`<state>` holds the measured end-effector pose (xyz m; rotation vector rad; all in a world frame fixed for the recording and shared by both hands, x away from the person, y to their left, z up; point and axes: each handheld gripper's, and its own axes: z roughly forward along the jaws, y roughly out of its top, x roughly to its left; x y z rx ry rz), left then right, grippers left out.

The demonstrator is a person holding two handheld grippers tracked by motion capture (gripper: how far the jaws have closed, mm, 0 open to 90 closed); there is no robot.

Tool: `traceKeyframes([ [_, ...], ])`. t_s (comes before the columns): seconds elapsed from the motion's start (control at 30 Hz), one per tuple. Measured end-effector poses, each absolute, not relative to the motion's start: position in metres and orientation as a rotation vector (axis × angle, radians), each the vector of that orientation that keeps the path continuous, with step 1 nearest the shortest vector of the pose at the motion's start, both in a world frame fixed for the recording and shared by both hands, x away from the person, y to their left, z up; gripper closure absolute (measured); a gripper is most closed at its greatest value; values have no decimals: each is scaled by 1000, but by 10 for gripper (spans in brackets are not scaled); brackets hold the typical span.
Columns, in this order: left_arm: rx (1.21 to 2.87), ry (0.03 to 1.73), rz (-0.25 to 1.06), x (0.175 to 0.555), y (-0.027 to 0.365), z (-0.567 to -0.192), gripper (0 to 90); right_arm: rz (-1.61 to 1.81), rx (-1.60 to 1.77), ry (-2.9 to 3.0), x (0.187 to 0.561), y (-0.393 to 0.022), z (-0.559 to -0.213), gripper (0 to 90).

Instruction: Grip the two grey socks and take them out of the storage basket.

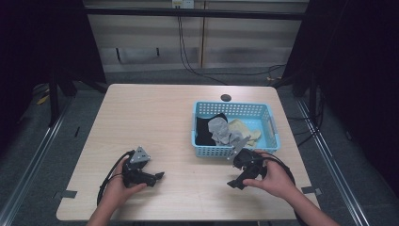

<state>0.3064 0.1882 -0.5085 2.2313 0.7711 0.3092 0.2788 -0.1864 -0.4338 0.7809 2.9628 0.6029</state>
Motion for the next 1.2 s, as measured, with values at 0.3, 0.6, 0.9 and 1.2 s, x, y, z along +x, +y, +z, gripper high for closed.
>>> traceKeyframes([
  [0.3, 2230, 772, 305, 306, 188, -509, 127, 465, 766, 3010, 291, -192, -402, 257],
  [0.6, 2231, 771, 305, 306, 188, -509, 127, 435, 762, 2988, 310, -191, -373, 255],
  [0.9, 2230, 771, 305, 306, 188, -509, 127, 462, 885, 2895, 353, -200, -366, 261],
  [1.2, 2230, 771, 304, 306, 188, -509, 126, 429, 997, 2853, 385, -202, -388, 280],
])
